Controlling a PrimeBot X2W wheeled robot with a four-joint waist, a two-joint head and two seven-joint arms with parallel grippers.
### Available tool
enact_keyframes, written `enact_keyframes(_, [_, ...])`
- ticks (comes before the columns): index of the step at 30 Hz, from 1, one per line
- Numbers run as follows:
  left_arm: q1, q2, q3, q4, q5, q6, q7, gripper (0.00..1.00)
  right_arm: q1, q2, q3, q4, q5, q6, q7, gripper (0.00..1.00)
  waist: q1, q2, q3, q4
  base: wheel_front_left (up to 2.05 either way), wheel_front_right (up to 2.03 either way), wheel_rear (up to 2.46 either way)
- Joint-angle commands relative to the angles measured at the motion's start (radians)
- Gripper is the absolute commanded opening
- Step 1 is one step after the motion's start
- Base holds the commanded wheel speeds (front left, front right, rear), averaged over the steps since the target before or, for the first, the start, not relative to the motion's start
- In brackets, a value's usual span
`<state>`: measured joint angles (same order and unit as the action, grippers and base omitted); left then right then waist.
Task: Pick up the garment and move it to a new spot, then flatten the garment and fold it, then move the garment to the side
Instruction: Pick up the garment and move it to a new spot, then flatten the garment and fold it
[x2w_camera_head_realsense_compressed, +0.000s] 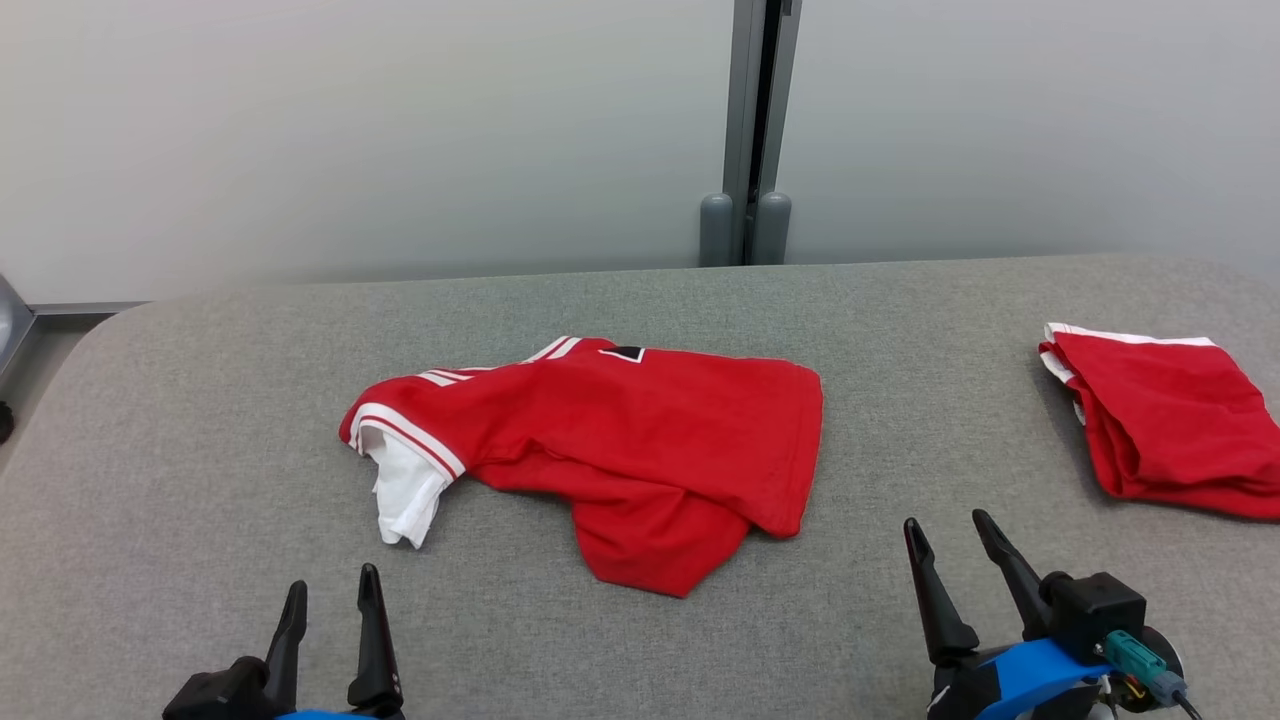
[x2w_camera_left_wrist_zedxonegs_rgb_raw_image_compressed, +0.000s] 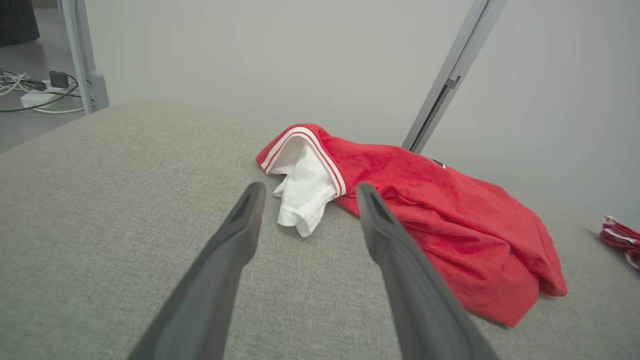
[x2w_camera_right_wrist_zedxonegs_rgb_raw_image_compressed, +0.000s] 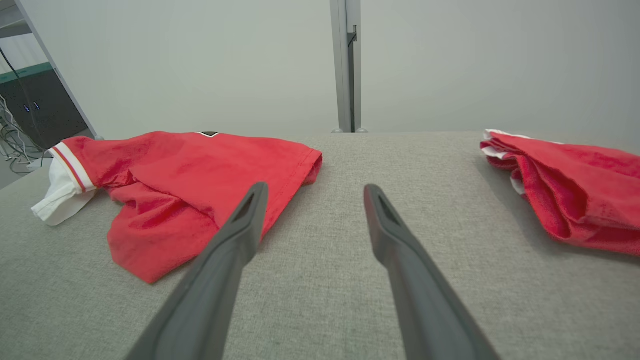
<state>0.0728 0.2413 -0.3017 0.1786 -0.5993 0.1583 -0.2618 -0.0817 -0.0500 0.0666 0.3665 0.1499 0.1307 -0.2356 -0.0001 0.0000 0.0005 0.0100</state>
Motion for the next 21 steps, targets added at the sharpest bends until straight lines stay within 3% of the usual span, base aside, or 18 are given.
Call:
enact_keyframes(1, [0.011, -0.003, 0.006, -0.005, 0.003, 0.007, -0.004, 1.00, 0.008, -0.001, 0.003, 0.003, 0.002, 0.000, -0.006, 1.00, 0.0001, 0.0000, -0.003, -0.001, 0.00, 0.00, 0.00])
enact_keyframes(21, [0.023, 0.003, -0.003, -0.011, -0.015, 0.016, 0.013, 1.00, -0.002, -0.001, 0.018, 0.022, -0.001, 0.000, -0.013, 1.00, 0.0001, 0.0000, -0.007, 0.000, 0.00, 0.00, 0.00])
